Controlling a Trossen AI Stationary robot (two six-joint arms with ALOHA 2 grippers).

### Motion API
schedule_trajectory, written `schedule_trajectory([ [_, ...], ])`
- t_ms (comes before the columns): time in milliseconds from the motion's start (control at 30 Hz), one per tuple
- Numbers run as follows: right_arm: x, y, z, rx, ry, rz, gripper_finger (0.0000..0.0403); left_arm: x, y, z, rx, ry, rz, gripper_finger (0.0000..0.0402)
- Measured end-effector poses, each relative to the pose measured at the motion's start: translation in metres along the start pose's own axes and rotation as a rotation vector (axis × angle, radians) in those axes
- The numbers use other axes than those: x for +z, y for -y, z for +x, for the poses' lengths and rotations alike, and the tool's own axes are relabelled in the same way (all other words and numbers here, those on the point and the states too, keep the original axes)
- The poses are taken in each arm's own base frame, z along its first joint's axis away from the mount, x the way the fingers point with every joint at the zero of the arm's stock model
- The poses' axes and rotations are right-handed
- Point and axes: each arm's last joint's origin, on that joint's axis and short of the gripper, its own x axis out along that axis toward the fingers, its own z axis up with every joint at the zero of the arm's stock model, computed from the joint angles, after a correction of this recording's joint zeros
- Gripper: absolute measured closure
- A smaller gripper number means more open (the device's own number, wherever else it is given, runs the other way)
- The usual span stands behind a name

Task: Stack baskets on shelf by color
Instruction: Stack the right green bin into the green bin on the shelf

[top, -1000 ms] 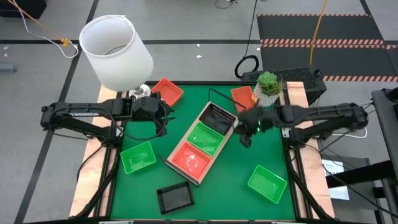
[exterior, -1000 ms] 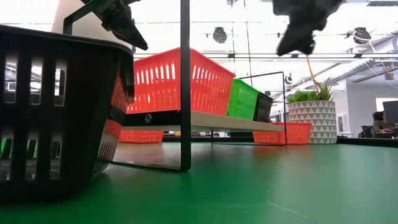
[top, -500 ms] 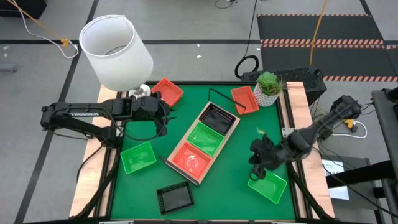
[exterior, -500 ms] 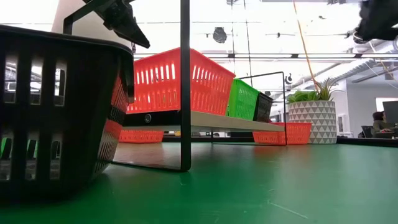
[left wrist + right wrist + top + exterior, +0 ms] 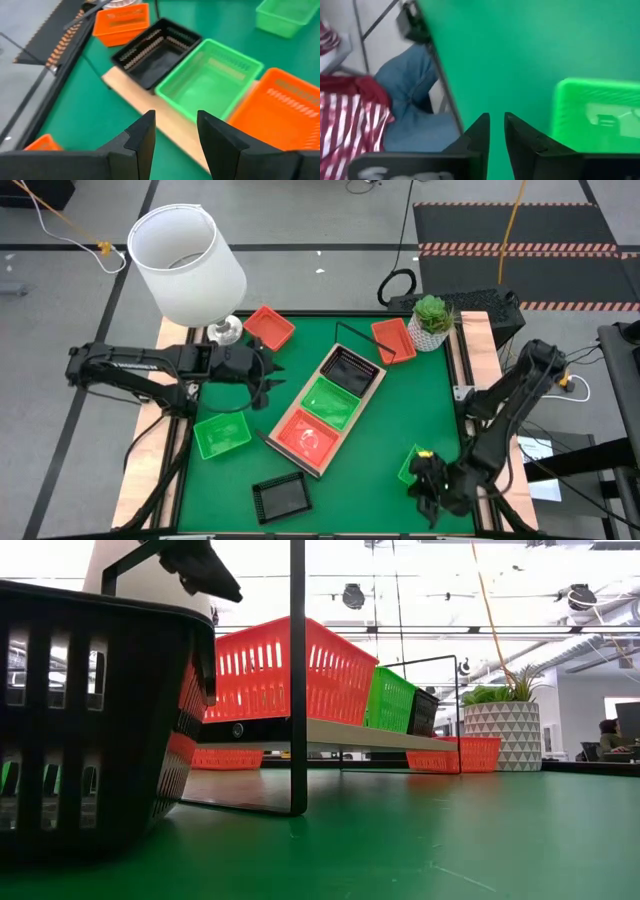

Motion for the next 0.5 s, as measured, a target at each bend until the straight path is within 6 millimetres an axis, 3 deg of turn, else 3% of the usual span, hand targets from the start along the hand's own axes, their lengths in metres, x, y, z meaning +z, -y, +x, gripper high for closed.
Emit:
schedule_trajectory([
  [300, -0.027, -0.002, 0.011, -0.014, -0.137, -0.109, 0.0278, 0.005, 0.02, -0.004, -0.073, 0.064, -0.037, 0.0254],
  [500, -0.033, 0.005, 0.008, -0.076, -0.166, -0.16, 0.0264, 0.005, 0.032, -0.007, -0.063, 0.076, -0.058, 0.0254],
])
